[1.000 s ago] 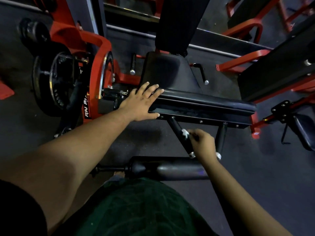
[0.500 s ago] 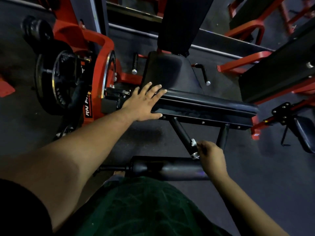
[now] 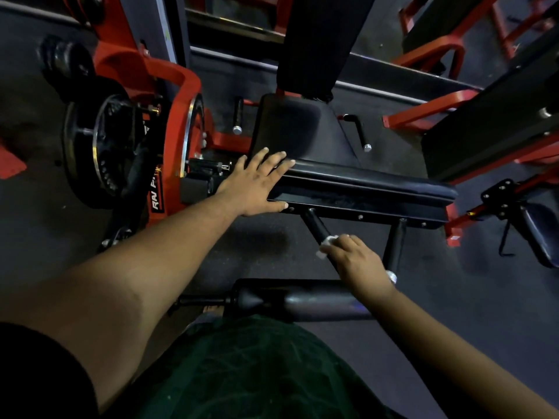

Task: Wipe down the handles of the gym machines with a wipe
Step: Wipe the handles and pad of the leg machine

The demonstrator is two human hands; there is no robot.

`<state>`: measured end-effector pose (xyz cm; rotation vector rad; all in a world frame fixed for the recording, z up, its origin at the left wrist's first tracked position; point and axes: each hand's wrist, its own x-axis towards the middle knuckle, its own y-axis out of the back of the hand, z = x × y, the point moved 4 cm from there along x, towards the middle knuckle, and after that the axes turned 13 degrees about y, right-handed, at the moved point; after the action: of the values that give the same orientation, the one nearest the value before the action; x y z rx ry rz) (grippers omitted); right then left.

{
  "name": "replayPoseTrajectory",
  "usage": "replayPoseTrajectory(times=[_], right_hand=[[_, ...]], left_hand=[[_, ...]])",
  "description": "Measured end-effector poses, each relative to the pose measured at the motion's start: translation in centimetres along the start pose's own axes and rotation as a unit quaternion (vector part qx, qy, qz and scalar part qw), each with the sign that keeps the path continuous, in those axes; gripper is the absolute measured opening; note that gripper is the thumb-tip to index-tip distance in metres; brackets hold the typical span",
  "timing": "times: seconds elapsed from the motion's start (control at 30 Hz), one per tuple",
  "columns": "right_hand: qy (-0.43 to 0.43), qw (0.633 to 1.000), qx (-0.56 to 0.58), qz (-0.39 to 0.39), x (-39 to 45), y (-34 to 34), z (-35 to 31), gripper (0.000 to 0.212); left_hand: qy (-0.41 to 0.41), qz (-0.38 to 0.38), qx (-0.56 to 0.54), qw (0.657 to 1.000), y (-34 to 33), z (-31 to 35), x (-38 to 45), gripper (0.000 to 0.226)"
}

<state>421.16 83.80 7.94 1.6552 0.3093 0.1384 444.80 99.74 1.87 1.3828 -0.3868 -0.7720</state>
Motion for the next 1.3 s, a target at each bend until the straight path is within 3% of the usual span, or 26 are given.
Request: replayPoseTrajectory(times=[0.1, 0.33, 0.43, 0.57, 0.7, 0.8, 0.87, 1.07, 1.3], right_hand=[[0.0, 1.0, 0.019, 0.009, -1.0, -0.1, 0.3, 0.028], [-0.015, 0.996, -0.088, -0.03, 9.8, -1.0, -0.7, 0.021], [0.005, 0.995, -0.097, -0.036, 7.4, -0.6, -0.8, 0.024], [0.002, 1.0, -0.021, -0.015, -0.3, 0.2, -0.7, 0.035], [-0.175, 0.974, 0.116, 0.08, -3.0, 0.0, 1.4, 0.009], [-0.308, 0.913, 0.231, 0.137, 0.8, -1.2, 2.4, 0.02], [-0.336, 0.889, 0.279, 0.141, 3.9, -1.2, 2.0, 0.025], [-0.323, 0.929, 0.163, 0.081, 2.1, -0.3, 0.3, 0.025], [-0.357, 0.929, 0.095, -0.009, -4.6, 0.2, -1.6, 0.038]], left_hand=[[0.002, 0.001, -0.002, 1.0, 0.1, 0.1, 0.0, 0.104], [0.003, 0.006, -0.006, 1.0, 0.4, 0.0, -0.2, 0.103], [0.0, 0.003, -0.012, 1.0, 0.0, 0.1, 0.0, 0.103], [-0.003, 0.003, -0.016, 1.0, 0.0, -0.1, 0.2, 0.103], [-0.003, 0.008, -0.014, 1.0, 0.2, 0.3, -0.1, 0.103], [-0.004, 0.01, -0.016, 1.0, 0.3, 0.3, -0.1, 0.103], [-0.004, 0.012, -0.013, 1.0, 0.2, 0.2, -0.1, 0.103], [-0.008, 0.021, -0.018, 1.0, 0.5, 0.3, -0.2, 0.102], [0.007, 0.043, 0.017, 0.999, 1.3, 1.2, -0.5, 0.101]])
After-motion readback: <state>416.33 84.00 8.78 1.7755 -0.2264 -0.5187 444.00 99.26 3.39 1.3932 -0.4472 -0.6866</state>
